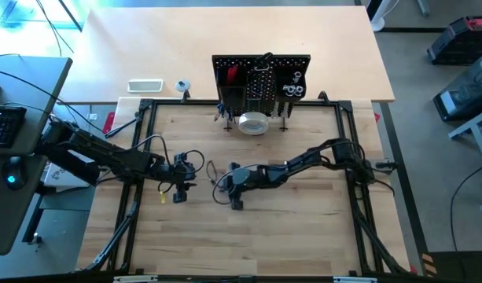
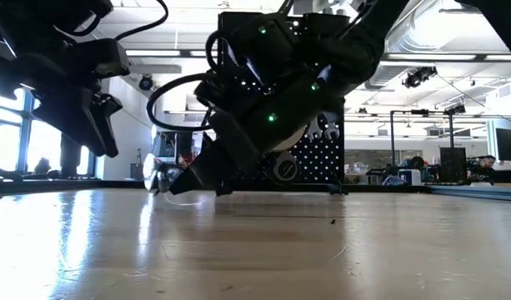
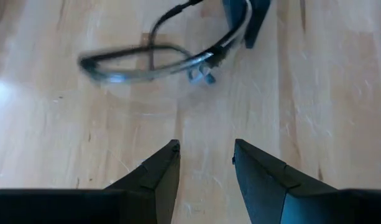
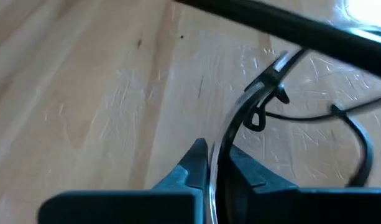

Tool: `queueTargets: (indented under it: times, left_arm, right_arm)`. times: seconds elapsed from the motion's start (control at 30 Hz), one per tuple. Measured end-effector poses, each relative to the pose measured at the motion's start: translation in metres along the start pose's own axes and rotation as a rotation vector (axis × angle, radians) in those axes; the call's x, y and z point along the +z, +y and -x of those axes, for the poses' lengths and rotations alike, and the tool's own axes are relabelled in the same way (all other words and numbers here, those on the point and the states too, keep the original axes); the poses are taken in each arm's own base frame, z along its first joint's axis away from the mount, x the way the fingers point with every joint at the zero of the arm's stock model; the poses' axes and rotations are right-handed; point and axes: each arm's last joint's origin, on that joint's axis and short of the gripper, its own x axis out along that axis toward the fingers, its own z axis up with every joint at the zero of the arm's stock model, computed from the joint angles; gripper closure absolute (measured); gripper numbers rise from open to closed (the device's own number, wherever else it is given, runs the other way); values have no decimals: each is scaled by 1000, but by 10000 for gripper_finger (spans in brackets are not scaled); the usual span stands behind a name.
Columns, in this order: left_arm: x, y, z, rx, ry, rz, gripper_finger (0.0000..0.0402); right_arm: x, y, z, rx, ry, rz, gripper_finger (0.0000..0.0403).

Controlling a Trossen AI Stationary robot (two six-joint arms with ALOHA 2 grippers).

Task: Hang tools onto peg board
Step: Put the transparent safety glasses into the left black bin on the peg board

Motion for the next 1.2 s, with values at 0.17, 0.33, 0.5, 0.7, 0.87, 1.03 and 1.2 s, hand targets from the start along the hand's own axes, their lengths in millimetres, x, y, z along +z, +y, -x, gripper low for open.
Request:
queueTargets:
  times: [0.17, 0.33, 0.5, 0.7, 0.87, 1.03, 1.2]
  left_arm:
    - [0, 1, 0, 26, -6, 0, 259]
    - [0, 1, 0, 33, -7, 1, 259]
    - [1, 2, 0, 63, -20, 3, 259]
    - [6, 2, 1, 98, -75, 15, 259]
    - [11, 2, 1, 113, -134, -2, 259]
    - [16, 1, 2, 111, -178, -22, 259]
    - [18, 1, 2, 123, -203, -21, 259]
  right_arm:
    - [2, 2, 0, 24, 15, -5, 377]
    - [3, 9, 0, 15, 15, 5, 393]
    - [3, 17, 0, 9, 16, 15, 388]
    - [3, 24, 1, 16, 16, 24, 394]
    - [5, 28, 6, 22, 34, 13, 394]
    - [17, 33, 16, -13, 12, 24, 394]
    - [23, 37, 22, -22, 2, 34, 394]
